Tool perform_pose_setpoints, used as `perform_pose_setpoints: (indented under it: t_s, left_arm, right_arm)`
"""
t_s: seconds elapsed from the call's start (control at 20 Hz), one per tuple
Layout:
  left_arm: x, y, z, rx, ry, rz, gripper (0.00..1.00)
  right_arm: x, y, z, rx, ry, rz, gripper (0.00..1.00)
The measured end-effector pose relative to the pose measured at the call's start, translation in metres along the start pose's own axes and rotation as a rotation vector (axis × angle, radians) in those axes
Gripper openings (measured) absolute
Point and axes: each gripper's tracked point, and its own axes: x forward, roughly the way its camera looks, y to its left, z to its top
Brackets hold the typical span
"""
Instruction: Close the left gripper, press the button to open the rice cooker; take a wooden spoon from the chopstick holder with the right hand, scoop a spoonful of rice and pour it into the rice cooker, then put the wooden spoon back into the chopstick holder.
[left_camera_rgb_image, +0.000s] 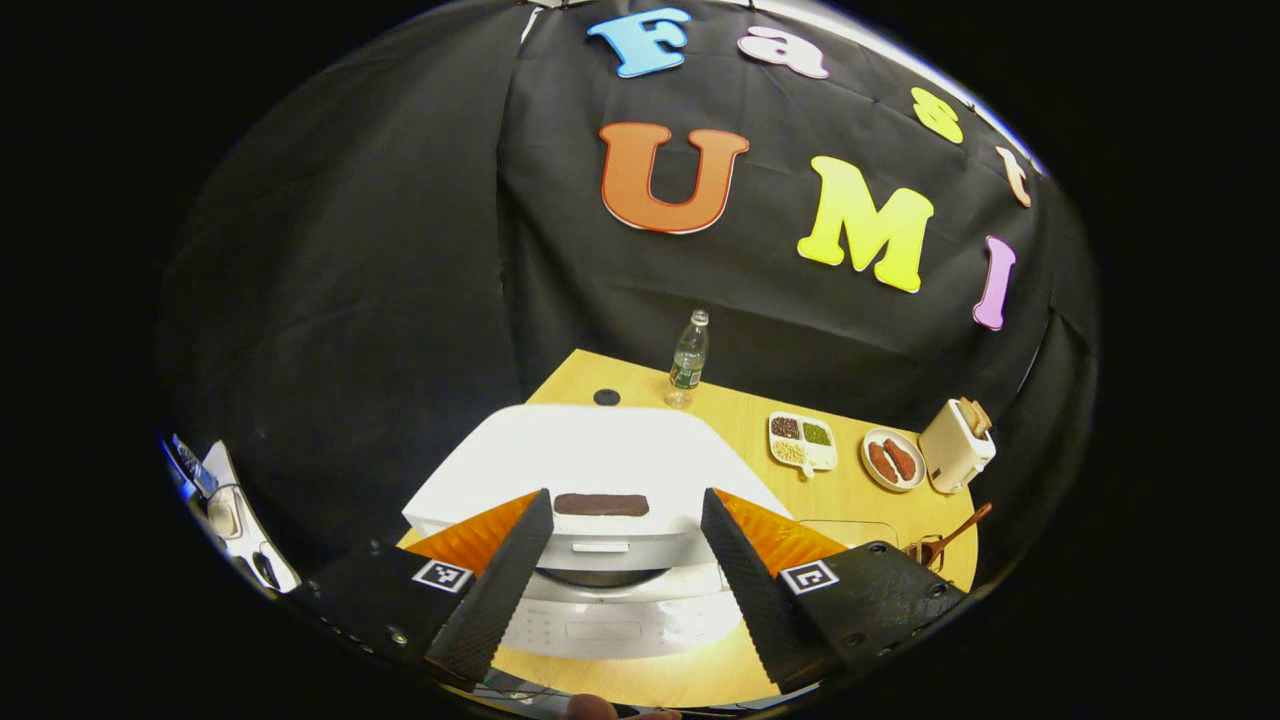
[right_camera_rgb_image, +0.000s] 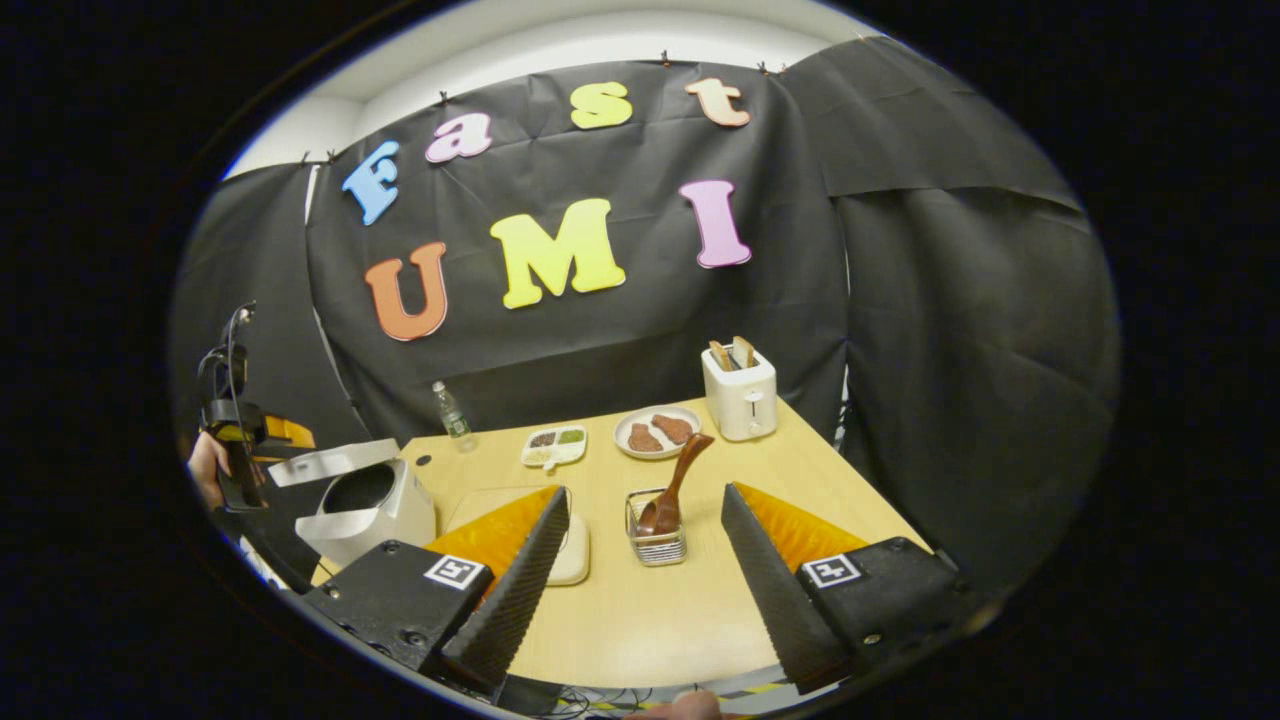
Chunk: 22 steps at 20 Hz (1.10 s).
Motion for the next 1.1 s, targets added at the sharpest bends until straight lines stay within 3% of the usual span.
perform_pose_setpoints:
  t_s: [0.7, 1.1]
  left_arm:
    - [0.029, 0.014, -0.072, -0.065, 0.157, 0.003, 0.95]
    - [0.036, 0.017, -0.089, 0.037, 0.16, 0.053, 0.96]
  right_arm:
    - [-0.001, 0.011, -0.005, -0.022, 0.022, 0.007, 1.0]
    - [0.004, 0.017, -0.011, -0.009, 0.035, 0.015, 1.0]
